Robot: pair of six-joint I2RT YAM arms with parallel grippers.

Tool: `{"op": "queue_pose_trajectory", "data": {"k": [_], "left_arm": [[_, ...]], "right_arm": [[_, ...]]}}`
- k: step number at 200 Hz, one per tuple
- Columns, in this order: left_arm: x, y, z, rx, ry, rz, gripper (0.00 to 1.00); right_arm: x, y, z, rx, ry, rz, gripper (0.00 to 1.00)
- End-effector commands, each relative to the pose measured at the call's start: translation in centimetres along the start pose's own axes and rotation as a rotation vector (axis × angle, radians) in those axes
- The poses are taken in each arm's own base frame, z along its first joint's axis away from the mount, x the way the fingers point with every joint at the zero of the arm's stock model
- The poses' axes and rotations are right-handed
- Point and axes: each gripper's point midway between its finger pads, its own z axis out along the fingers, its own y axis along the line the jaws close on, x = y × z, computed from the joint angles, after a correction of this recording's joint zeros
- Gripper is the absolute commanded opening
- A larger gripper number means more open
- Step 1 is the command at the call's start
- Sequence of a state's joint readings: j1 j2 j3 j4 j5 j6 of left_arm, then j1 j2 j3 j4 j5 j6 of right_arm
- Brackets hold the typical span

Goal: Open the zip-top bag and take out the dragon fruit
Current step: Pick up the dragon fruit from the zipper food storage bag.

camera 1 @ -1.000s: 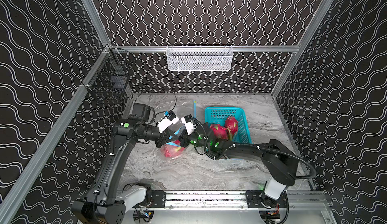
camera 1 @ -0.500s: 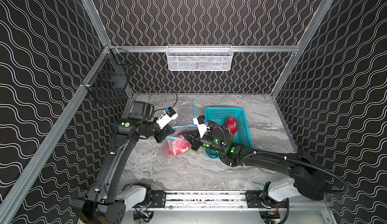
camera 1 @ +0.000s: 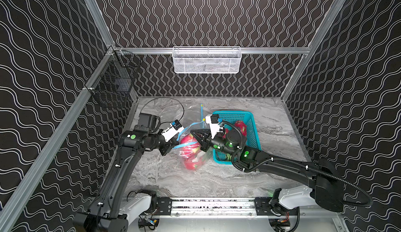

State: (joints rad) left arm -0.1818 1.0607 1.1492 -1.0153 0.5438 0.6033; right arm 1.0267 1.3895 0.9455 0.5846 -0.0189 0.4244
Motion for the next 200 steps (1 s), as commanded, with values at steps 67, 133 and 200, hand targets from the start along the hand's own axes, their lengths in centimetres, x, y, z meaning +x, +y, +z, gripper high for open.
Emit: {"op": "queue_pose_trajectory", "data": {"k": [67,133,200], "left_arm": [[-4.4,-4.1,-3.0,0.207,-0.165,-0.121,0.13],[-0.9,-3.2,-1.0,0.125,-0.089,-0.119,0.06],[-2.1,1.2,-1.2,-0.106,-0.134,-0.124,0.02]], "right_arm": [[-8.8,-3.4,1.1,0.283,-0.375,0.145,0.0],[-12.7,-2.4,0.0,0.24,-0.51,0.258,0.0],[-15.0,1.6,0.2,0.011,-0.434,0.378,0.0]]}}
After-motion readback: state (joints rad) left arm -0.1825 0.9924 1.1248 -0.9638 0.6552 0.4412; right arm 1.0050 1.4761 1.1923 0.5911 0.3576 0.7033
